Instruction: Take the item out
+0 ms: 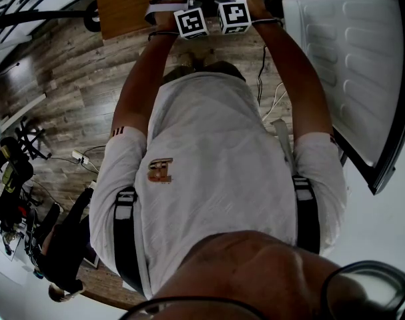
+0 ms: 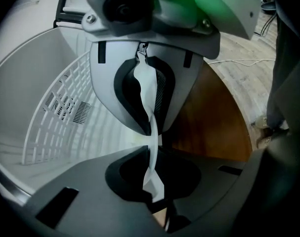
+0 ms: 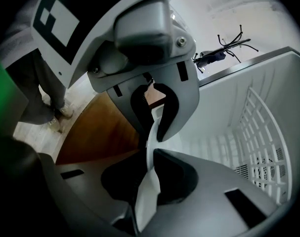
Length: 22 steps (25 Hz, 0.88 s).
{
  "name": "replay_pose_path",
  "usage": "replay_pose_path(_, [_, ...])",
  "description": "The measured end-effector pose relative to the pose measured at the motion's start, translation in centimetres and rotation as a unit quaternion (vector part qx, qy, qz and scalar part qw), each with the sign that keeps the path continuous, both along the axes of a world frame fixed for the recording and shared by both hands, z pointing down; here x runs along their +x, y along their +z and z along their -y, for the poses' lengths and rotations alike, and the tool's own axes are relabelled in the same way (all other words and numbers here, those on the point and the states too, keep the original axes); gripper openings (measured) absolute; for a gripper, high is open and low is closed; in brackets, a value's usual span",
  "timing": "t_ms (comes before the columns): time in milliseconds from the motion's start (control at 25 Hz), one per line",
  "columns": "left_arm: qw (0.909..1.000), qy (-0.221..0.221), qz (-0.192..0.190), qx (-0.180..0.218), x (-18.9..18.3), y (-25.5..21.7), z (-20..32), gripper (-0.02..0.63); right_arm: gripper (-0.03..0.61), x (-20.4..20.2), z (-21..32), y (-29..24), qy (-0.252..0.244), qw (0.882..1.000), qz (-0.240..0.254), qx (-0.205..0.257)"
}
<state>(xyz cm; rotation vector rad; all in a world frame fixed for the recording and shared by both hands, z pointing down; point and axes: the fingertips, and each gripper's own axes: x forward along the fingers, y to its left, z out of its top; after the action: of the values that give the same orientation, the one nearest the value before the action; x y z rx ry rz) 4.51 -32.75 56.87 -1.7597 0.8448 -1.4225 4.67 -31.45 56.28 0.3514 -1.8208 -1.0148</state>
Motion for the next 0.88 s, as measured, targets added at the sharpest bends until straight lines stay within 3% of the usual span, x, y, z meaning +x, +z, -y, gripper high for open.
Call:
replay_pose_path(200, [0.9996,0.016,-0.007,0.022,0.2,-1.0,-0.3,0.034,0.052,0.1,0.0,-0.8,0.002,0.999,0.003,0.036])
replay_pose_path(360, [0.9994,0.029,-0.017,0.014,0.4,-0.7,-1.3,0.032,0.046,0.2,-0.5,-0.6,0.002,0.999,0.009,0.049])
replay_pose_path(880, [0.9970,0.069,0.016,0.031,-0.1,-1.4,-2.5,0.034,0.038,-0.2,-1.7,-2.1,0.014,0.996,0.031,0.078])
